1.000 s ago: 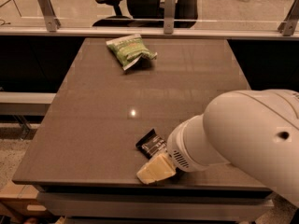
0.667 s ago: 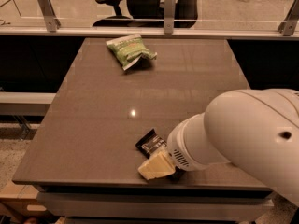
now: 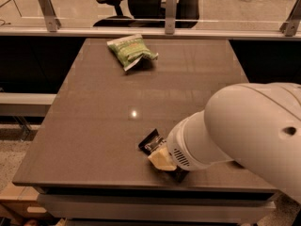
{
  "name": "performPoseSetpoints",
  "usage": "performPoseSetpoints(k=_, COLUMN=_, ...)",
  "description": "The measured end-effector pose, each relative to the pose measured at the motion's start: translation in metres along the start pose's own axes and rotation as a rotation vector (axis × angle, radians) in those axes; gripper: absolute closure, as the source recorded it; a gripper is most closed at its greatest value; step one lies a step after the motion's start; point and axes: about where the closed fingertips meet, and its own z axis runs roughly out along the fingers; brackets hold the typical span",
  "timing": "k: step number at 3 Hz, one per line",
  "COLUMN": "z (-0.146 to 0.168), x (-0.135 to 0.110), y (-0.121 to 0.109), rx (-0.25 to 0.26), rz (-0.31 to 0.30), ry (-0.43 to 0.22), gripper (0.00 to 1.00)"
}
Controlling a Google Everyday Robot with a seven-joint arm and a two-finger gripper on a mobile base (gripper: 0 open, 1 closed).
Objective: Move rxbar chocolate near green jalapeno chip bag
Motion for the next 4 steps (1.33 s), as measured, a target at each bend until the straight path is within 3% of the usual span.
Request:
performPoseSetpoints(k=1, z=0.000, x=0.000, y=0.000, rx=0.000, rz=0.000, ry=0.000, gripper=1.00)
performPoseSetpoints(k=2, z=0.000, x=-0.001, y=0.000, rx=0.000, rz=-0.001, ry=-0.001, gripper=1.00)
performPoseSetpoints(k=4, z=-0.015, x=-0.025, y=-0.030, rx=0.052, rz=-0.031, ry=-0.009, gripper=1.00)
